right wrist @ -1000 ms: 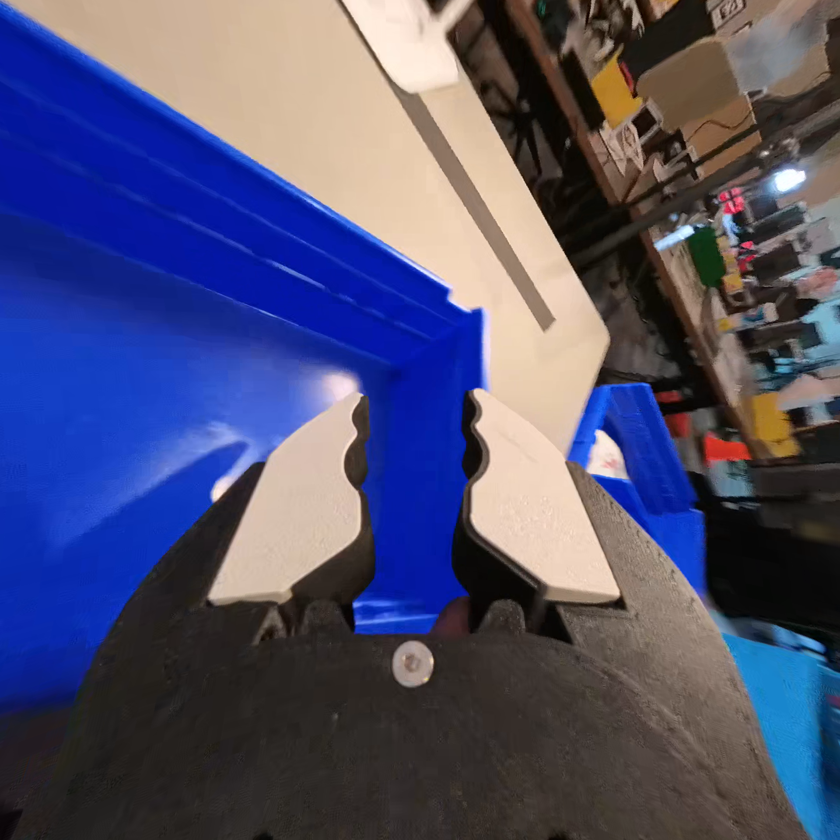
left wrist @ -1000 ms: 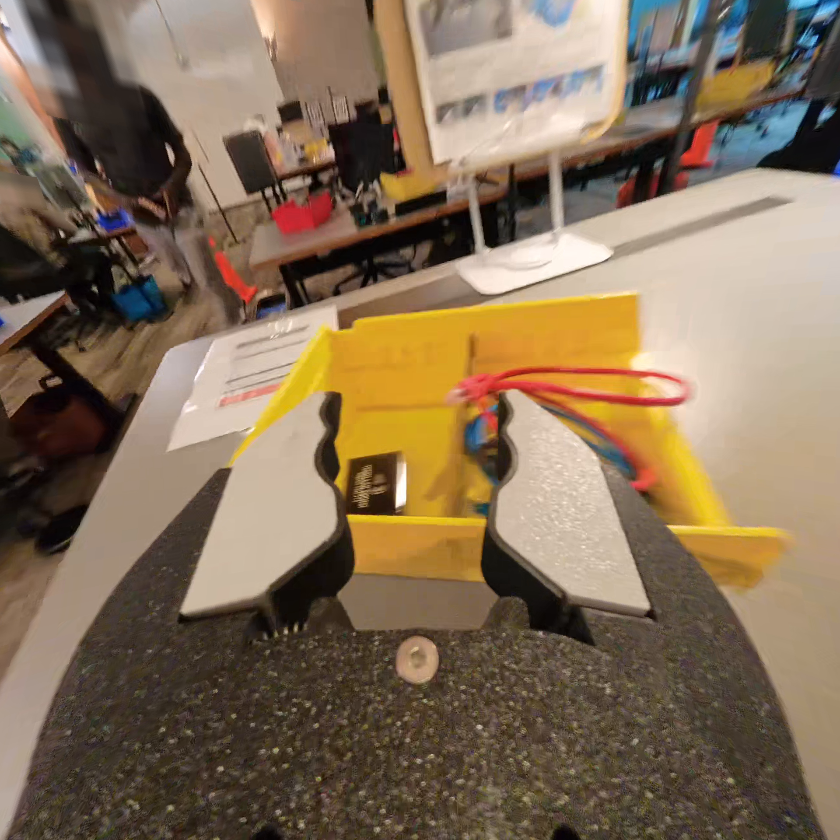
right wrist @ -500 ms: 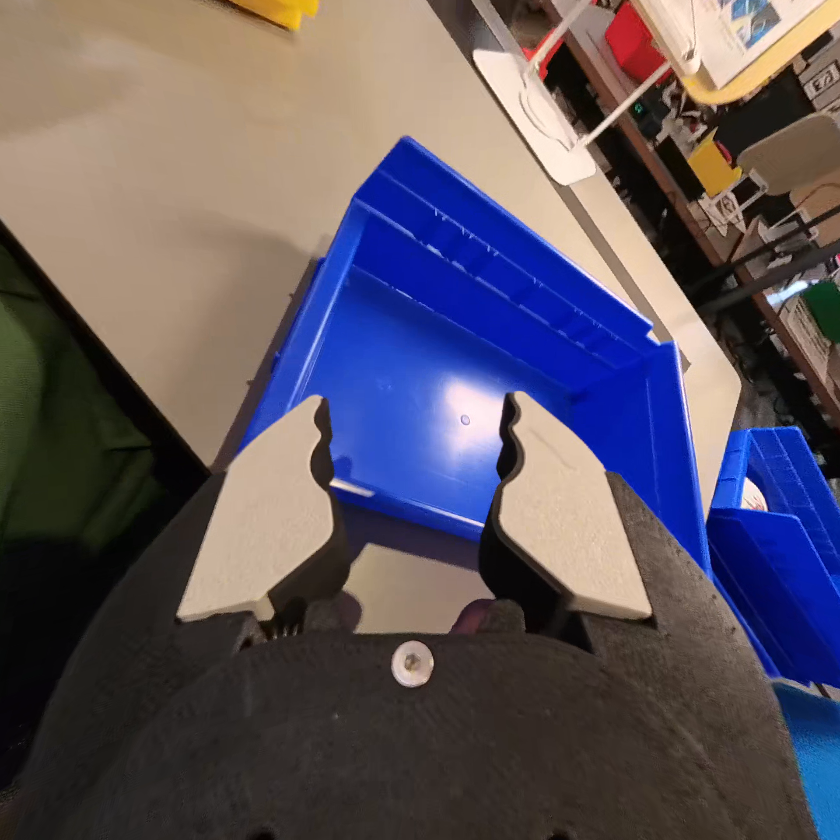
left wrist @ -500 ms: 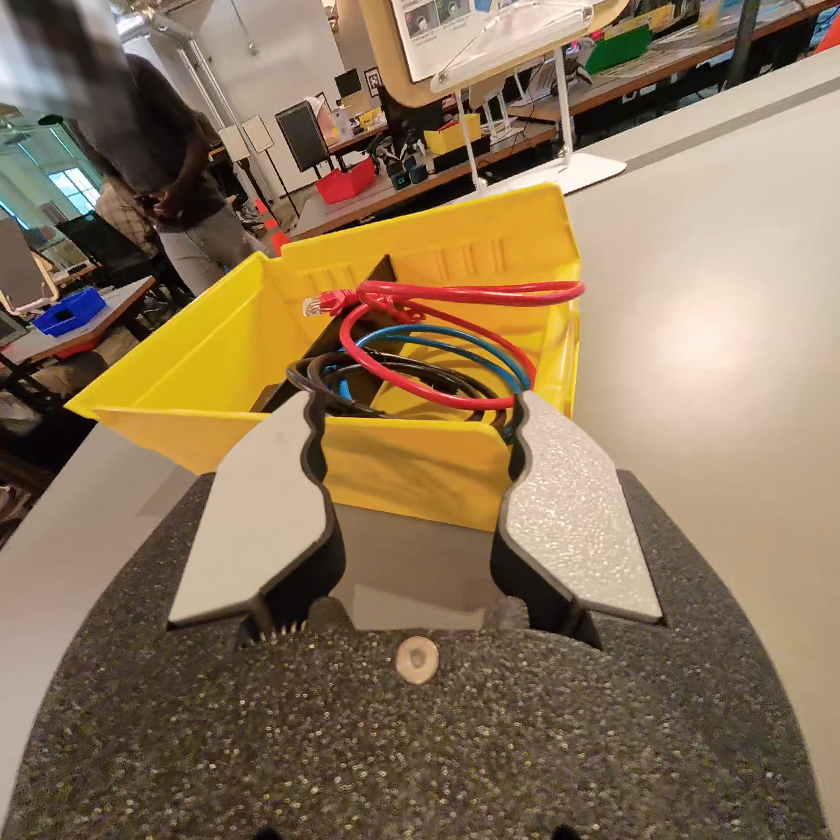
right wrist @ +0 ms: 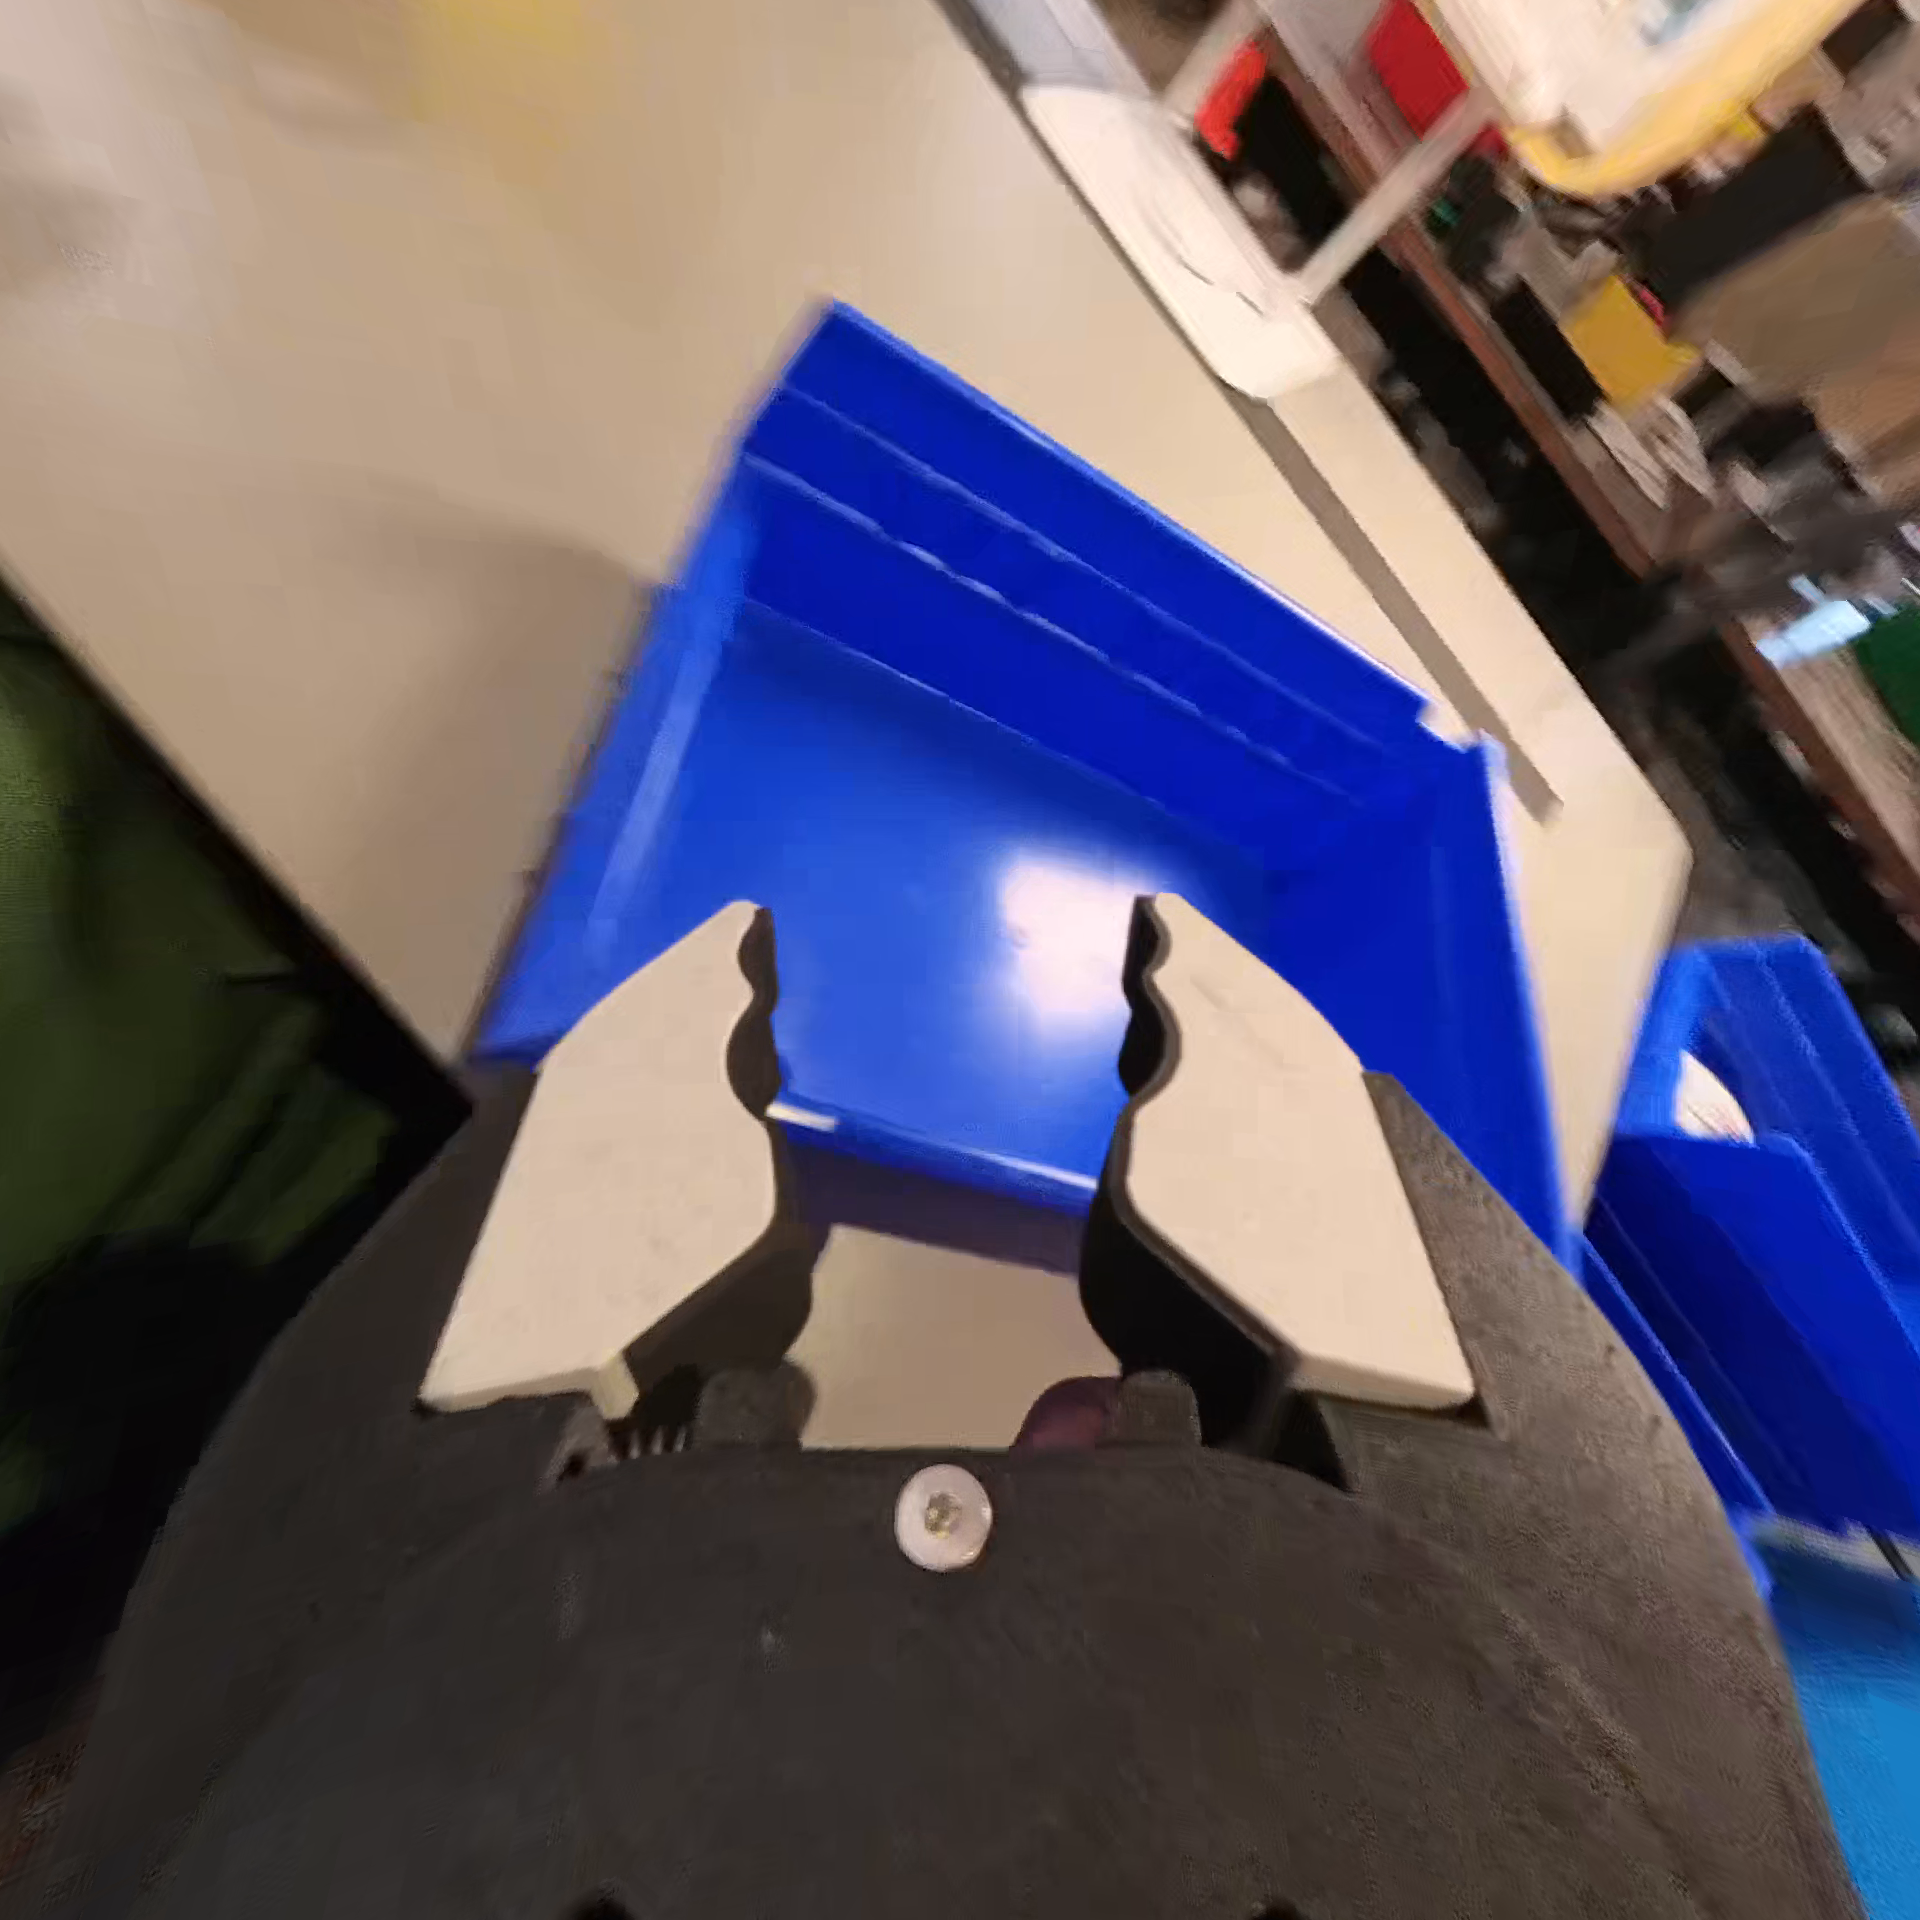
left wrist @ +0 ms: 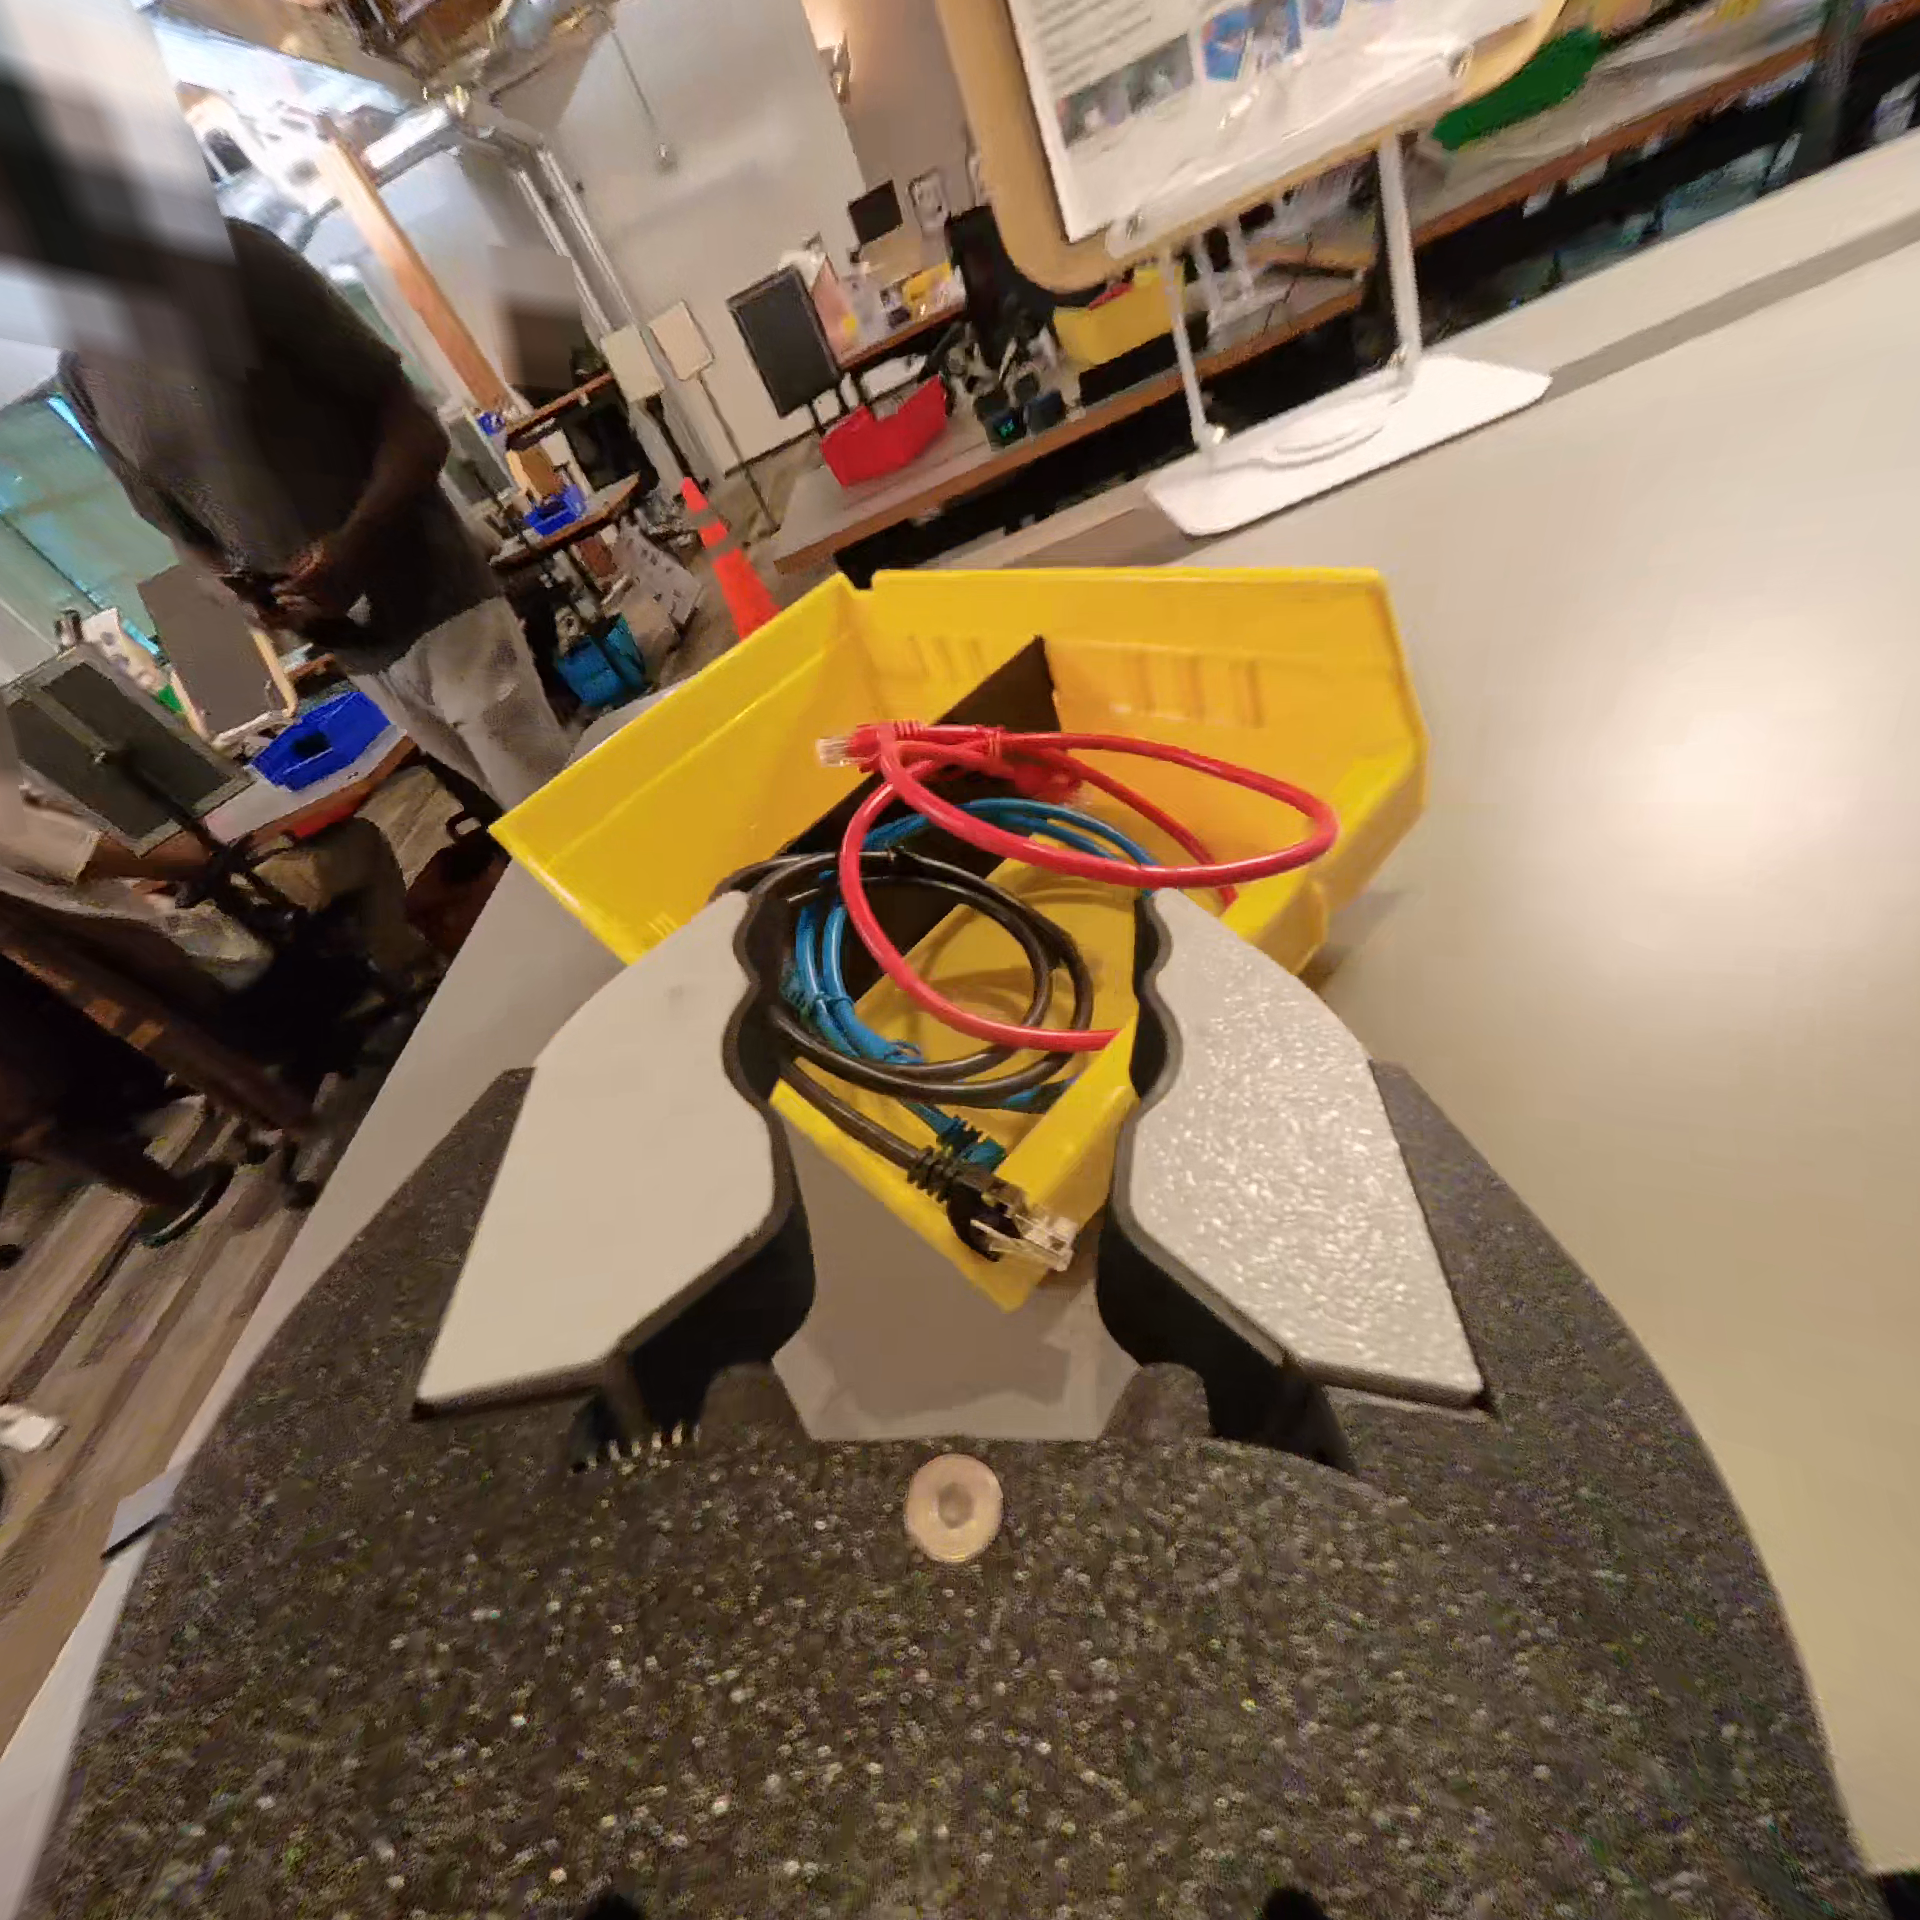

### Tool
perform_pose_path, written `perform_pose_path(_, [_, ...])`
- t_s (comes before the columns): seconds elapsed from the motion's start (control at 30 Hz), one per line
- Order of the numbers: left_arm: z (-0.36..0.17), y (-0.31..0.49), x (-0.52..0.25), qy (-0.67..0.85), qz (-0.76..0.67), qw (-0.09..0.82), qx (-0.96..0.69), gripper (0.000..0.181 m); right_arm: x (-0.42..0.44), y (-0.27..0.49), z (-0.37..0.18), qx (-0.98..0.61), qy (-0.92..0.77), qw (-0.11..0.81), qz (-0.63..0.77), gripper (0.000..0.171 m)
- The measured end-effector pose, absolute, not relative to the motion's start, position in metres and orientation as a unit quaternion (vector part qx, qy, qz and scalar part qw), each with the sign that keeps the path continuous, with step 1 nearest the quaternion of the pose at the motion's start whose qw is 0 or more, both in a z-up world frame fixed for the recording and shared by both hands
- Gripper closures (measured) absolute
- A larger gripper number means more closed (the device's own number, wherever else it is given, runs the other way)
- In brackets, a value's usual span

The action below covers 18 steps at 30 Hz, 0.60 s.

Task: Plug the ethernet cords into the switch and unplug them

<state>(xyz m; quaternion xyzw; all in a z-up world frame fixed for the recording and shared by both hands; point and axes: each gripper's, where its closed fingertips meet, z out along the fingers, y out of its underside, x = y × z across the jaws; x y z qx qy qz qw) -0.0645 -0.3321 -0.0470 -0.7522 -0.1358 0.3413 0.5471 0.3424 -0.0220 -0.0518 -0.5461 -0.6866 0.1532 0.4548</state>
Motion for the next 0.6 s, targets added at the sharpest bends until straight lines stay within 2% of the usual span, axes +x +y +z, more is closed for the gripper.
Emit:
perform_pose_path(0.1, [-0.059, -0.332, -0.082, -0.162, 0.376, 0.509, -0.757, 0.109, 0.335, -0.058, -0.08, -0.511, -0.74, 0.416, 0.135, 0.089])
perform_pose_path(0.17, [-0.074, -0.337, -0.096, -0.181, 0.383, 0.487, -0.764, 0.109, 0.337, -0.057, -0.1, -0.511, -0.755, 0.402, 0.091, 0.084])
perform_pose_path(0.27, [-0.088, -0.353, -0.115, -0.214, 0.38, 0.48, -0.761, 0.115, 0.34, -0.041, -0.103, -0.542, -0.732, 0.402, 0.09, 0.081])
perform_pose_path(0.3, [-0.089, -0.361, -0.121, -0.224, 0.387, 0.476, -0.757, 0.125, 0.344, -0.033, -0.102, -0.552, -0.727, 0.402, 0.075, 0.078])
perform_pose_path(0.33, [-0.093, -0.372, -0.127, -0.231, 0.39, 0.462, -0.762, 0.129, 0.351, -0.022, -0.101, -0.559, -0.722, 0.405, 0.052, 0.08])
perform_pose_path(0.47, [-0.087, -0.398, -0.14, -0.245, 0.398, 0.456, -0.757, 0.125, 0.375, 0.021, -0.085, -0.595, -0.676, 0.433, -0.03, 0.089])
perform_pose_path(0.6, [-0.059, -0.37, -0.107, -0.193, 0.38, 0.521, -0.74, 0.123, 0.343, -0.002, -0.055, -0.571, -0.66, 0.484, 0.057, 0.103])
